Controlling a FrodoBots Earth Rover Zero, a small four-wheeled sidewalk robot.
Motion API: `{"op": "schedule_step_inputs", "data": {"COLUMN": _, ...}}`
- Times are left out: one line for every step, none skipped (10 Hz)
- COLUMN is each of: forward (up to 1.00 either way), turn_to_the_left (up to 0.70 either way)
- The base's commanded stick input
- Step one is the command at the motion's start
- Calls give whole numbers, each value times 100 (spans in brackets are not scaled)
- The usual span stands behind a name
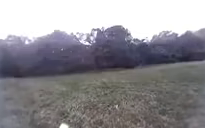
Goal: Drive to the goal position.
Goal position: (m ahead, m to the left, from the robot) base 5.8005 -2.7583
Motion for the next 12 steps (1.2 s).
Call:
{"op": "schedule_step_inputs", "data": {"forward": 70, "turn_to_the_left": -8}}
{"op": "schedule_step_inputs", "data": {"forward": 70, "turn_to_the_left": -14}}
{"op": "schedule_step_inputs", "data": {"forward": 70, "turn_to_the_left": -31}}
{"op": "schedule_step_inputs", "data": {"forward": 70, "turn_to_the_left": -34}}
{"op": "schedule_step_inputs", "data": {"forward": 70, "turn_to_the_left": -34}}
{"op": "schedule_step_inputs", "data": {"forward": 70, "turn_to_the_left": -34}}
{"op": "schedule_step_inputs", "data": {"forward": 70, "turn_to_the_left": -34}}
{"op": "schedule_step_inputs", "data": {"forward": 70, "turn_to_the_left": -34}}
{"op": "schedule_step_inputs", "data": {"forward": 70, "turn_to_the_left": -34}}
{"op": "schedule_step_inputs", "data": {"forward": 70, "turn_to_the_left": -28}}
{"op": "schedule_step_inputs", "data": {"forward": 70, "turn_to_the_left": -17}}
{"op": "schedule_step_inputs", "data": {"forward": 70, "turn_to_the_left": -9}}
